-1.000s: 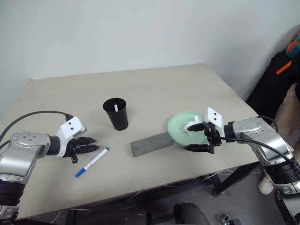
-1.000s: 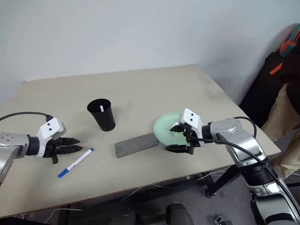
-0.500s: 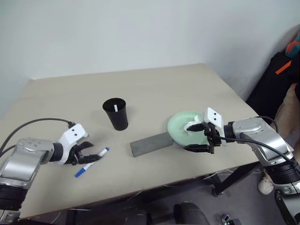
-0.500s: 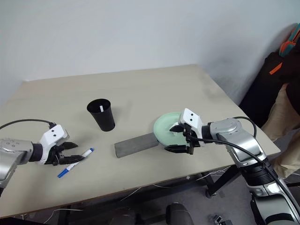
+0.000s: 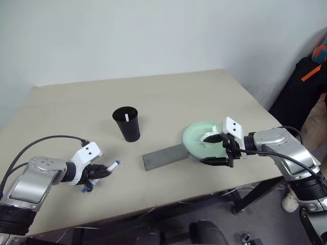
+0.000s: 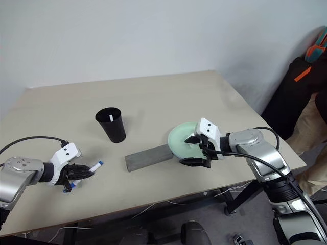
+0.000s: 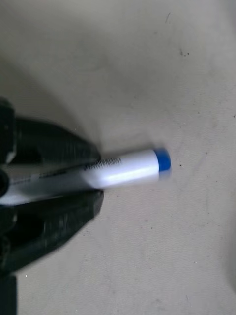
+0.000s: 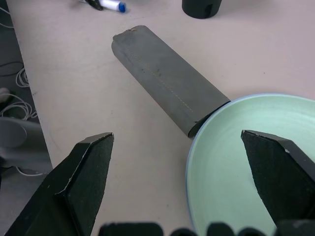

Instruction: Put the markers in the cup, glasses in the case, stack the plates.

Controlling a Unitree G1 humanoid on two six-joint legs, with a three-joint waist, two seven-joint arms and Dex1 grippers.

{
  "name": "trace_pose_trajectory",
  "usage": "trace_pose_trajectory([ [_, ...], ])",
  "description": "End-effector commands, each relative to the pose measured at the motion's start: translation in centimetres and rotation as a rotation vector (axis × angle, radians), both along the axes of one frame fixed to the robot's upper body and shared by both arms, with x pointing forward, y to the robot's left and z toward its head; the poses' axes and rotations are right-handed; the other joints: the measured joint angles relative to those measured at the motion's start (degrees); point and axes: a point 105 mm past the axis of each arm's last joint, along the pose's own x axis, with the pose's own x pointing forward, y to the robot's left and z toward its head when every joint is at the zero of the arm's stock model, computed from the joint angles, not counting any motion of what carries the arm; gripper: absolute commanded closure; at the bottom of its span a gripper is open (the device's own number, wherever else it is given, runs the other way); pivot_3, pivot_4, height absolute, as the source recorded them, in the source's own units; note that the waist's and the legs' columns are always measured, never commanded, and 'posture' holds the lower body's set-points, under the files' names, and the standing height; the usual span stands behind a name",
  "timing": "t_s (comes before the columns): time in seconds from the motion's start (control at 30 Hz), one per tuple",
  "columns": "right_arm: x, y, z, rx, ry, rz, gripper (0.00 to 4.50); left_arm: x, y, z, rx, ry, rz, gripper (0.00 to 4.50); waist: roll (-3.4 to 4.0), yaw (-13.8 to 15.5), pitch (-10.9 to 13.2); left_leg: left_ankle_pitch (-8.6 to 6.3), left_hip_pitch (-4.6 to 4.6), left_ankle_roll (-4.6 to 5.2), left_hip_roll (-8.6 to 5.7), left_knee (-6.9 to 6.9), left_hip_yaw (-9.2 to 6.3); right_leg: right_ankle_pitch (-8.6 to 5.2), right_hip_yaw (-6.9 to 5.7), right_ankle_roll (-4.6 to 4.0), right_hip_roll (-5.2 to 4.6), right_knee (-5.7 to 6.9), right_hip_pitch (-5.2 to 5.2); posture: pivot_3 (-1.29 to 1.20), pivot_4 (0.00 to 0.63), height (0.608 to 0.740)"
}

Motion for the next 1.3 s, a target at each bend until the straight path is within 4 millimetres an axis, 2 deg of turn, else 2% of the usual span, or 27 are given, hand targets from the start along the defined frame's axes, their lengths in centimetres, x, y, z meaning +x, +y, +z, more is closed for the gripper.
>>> trace_pose_trajectory([
  [0.03, 0.2, -0.3, 1.1, 0.01, -0.047, 0.003, 0.0, 0.2, 0.0, 0.2, 0.025, -0.022, -0.019, 4.4, 0.0, 0.0, 0.0, 0.0, 0.0, 0.0, 0.0, 0.0, 0.01, 0.0, 0.0, 0.0, 0.0, 0.0, 0.0, 0.0, 0.0, 0.74],
  [0.2, 0.3, -0.4, 1.1, 0.01, -0.049, 0.001, 0.0, 0.8, -0.4, 0.7, 0.006, -0.056, -0.047, 4.4, 0.02, 0.0, 0.0, 0.01, 0.0, -0.01, 0.0, 0.0, 0.02, 0.01, 0.0, -0.02, -0.01, 0.0, 0.0, 0.0, 0.0, 0.74],
  [0.3, 0.4, -0.4, 1.1, 0.01, -0.051, -0.001, 0.0, 1.2, -1.1, 1.8, -0.042, -0.1, -0.085, 4.4, 0.01, 0.1, 0.0, 0.03, 0.0, -0.04, 0.01, 0.0, 0.02, 0.04, -0.01, -0.06, -0.01, 0.0, 0.0, 0.0, 0.0, 0.74],
  [0.47, 0.5, -0.4, 1.1, 0.011, -0.053, -0.001, 0.0, 3.4, -3.6, 6.5, -0.243, -0.286, -0.13, 4.4, -0.05, 0.1, 0.0, 0.04, -0.04, -0.05, 0.02, 0.02, 0.02, 0.06, -0.01, -0.09, 0.0, -0.01, -0.02, 0.0, 0.0, 0.74],
  [0.63, 0.7, -0.3, 1.4, 0.015, -0.06, 0.001, 0.0, 4.6, -6.7, 11.4, -0.463, -0.389, -0.216, 4.4, -0.05, 0.0, 0.0, 0.05, -0.02, -0.05, -0.01, 0.02, 0.08, 0.08, 0.0, -0.07, 0.09, -0.02, 0.02, 0.0, 0.0, 0.74],
  [0.77, 0.7, -0.1, 1.5, 0.017, -0.063, 0.003, 0.0, 6.7, -7.5, 14.0, -0.553, -0.489, -0.182, 4.4, -0.05, 0.0, 0.0, 0.07, 0.04, -0.06, -0.28, 0.04, 0.19, 0.09, 0.01, -0.04, 0.13, -0.02, 0.12, 0.0, 0.0, 0.74],
  [0.9, 0.6, -0.1, 1.5, 0.018, -0.064, 0.002, 0.0, 10.5, -6.7, 15.9, -0.549, -0.647, -0.027, 4.4, -0.06, 0.0, 0.0, 0.12, 0.15, -0.11, -0.33, 0.1, 0.08, 0.1, 0.02, -0.05, 0.22, -0.03, 0.32, 0.0, 0.0, 0.74],
  [0.97, 0.6, -0.1, 1.5, 0.019, -0.066, 0.0, 0.0, 12.1, -6.1, 16.3, -0.529, -0.716, 0.048, 4.4, -0.06, 0.0, 0.0, 0.13, 0.24, -0.13, -0.35, 0.11, 0.0, 0.1, 0.01, -0.05, 0.22, -0.04, 0.46, 0.0, 0.0, 0.74],
  [1.1, 0.7, -0.1, 1.5, 0.02, -0.066, -0.003, 0.0, 13.9, -5.5, 16.7, -0.516, -0.833, 0.14, 4.4, -0.06, 0.0, 0.0, 0.13, 0.28, -0.13, -0.36, 0.11, -0.02, 0.13, 0.03, -0.01, 0.23, -0.05, 0.47, 0.0, 0.0, 0.74],
  [1.3, 0.6, 0.0, 1.6, 0.023, -0.068, -0.002, 0.0, 15.1, -6.0, 15.3, -0.528, -0.847, 0.187, 4.4, -0.08, 0.0, 0.0, 0.13, 0.16, -0.12, -0.37, 0.11, -0.06, 0.15, -0.01, 0.01, 0.22, -0.09, 0.44, 0.0, 0.0, 0.74],
])
